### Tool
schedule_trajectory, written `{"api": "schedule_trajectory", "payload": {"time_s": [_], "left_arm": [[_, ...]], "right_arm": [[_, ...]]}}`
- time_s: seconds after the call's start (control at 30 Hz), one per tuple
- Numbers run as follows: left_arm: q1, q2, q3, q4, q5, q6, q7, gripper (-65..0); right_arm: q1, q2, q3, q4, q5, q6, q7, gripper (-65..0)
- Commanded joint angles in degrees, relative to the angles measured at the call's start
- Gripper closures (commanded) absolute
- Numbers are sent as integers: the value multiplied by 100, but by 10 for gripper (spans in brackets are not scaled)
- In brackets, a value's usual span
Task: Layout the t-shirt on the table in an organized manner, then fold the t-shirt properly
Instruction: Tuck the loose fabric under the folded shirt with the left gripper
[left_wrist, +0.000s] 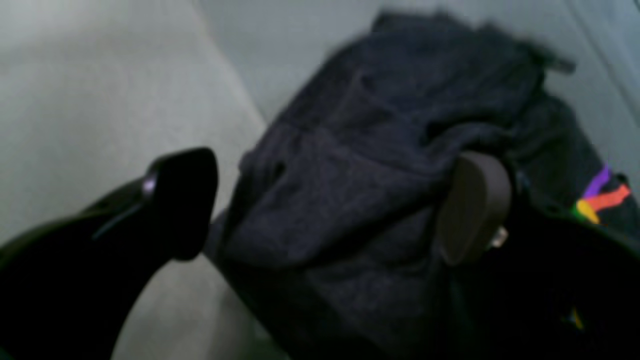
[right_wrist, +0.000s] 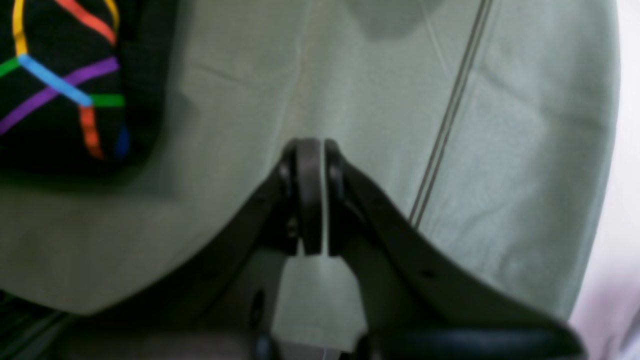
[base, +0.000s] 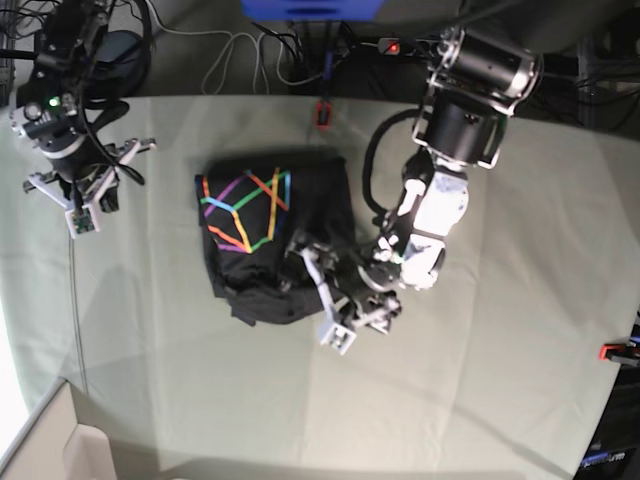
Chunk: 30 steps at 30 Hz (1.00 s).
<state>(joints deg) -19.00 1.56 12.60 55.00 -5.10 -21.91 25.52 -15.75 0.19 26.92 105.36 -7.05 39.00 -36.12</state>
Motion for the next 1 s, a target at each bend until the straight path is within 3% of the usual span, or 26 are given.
{"api": "schedule_trajectory", "payload": {"time_s": [0.0, 0.67, 0.97], "left_arm": [[-179, -29, -7, 87, -101, -11, -130, -650], [-416, -178, -7, -441, -109, -37, -95, -650], [-407, -530, -7, 157, -109, -37, -68, -650]], "right_arm": [[41, 65, 12, 88, 68, 100, 117, 0], [67, 65, 3, 88, 68, 100, 117, 0], [67, 65, -6, 88, 68, 100, 117, 0]]}}
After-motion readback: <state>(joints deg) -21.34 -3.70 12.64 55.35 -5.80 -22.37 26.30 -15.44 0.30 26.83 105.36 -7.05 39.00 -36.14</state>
